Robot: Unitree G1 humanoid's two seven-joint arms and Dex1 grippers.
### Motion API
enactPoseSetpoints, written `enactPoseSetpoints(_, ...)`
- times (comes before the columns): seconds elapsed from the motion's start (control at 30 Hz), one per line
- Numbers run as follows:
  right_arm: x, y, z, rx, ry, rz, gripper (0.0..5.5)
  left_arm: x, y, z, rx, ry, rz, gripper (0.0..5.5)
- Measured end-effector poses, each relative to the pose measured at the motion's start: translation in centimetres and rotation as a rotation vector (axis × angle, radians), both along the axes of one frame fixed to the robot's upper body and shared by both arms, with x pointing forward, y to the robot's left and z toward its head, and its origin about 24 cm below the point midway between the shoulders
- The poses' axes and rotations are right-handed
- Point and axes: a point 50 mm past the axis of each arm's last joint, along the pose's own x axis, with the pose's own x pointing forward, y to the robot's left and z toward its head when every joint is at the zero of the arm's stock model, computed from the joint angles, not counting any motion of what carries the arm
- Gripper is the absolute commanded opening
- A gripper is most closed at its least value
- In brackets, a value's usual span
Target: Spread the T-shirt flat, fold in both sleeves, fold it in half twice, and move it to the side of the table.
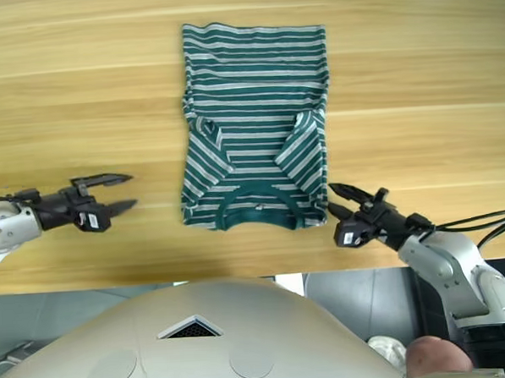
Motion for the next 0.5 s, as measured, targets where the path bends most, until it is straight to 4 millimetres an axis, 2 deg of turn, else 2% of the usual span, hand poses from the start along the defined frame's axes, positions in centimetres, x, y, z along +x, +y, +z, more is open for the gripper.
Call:
enactPoseSetpoints(0.1,-0.1,0.1,0.0,0.006,0.01,-0.001,2.22,0.2,-0.7,0.0,0.018,0.031,-0.08,2.74)
enactPoseSetpoints(0.23,-0.6,-0.2,-0.1,0.011,0.022,-0.021,2.22,0.0,-1.1,-0.2,-0.012,0.06,-0.102,2.74)
enactPoseSetpoints(0.33,-0.6,0.0,-0.2,0.019,0.024,-0.018,2.22,-0.2,-2.3,-0.6,-0.058,0.07,-0.151,2.74)
enactPoseSetpoints(0.5,-0.5,-0.1,-0.2,0.022,0.023,-0.025,2.22,-1.0,-5.7,-1.7,-0.187,0.114,-0.275,2.74)
